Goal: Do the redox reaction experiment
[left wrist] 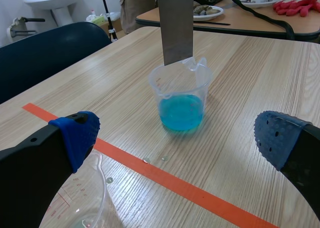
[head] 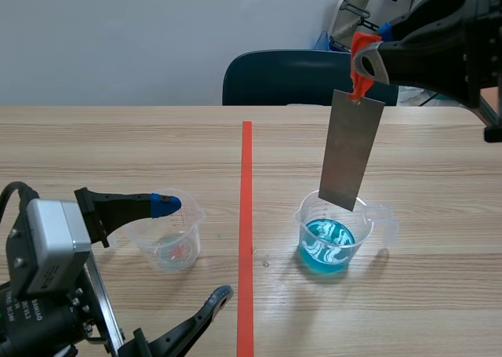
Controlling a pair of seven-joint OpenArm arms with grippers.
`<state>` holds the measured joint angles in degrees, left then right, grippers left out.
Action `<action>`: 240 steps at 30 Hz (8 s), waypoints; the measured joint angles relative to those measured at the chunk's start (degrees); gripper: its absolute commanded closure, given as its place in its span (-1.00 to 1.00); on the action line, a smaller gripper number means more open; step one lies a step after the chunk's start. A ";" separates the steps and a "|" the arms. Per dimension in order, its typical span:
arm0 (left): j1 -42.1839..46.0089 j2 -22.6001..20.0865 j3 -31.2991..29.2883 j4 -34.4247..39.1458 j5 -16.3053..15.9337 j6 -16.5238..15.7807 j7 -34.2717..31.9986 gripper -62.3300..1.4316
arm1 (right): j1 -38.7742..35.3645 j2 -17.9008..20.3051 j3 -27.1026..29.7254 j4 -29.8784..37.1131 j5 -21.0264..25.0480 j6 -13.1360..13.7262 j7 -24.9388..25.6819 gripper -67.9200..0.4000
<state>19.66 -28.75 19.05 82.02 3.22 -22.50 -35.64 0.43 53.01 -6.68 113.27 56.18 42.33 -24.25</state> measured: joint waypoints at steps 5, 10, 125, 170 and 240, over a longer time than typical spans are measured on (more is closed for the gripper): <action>0.00 0.00 0.00 0.00 0.00 0.00 0.00 -1.00 | 0.00 0.00 0.00 0.00 0.00 0.00 0.00 0.97; 0.00 0.00 0.00 0.00 0.00 0.04 0.00 -1.00 | 0.00 0.00 0.00 0.00 0.00 0.00 0.00 0.97; -0.02 0.02 0.00 0.00 0.02 0.22 0.22 -1.00 | -0.83 -5.09 -3.54 -4.57 -10.67 0.02 3.08 0.97; -0.02 0.02 0.00 0.00 0.02 0.22 0.22 -1.00 | -1.14 -10.47 -8.83 -19.43 -31.28 -0.02 22.77 0.97; -0.02 0.02 0.00 0.00 0.02 0.22 0.20 -1.00 | -1.07 -12.68 -9.84 -21.84 -33.70 -0.09 24.61 0.97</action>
<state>19.64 -28.73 19.05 82.02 3.25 -22.28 -35.44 -0.64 40.34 -16.51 91.44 22.48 42.24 0.36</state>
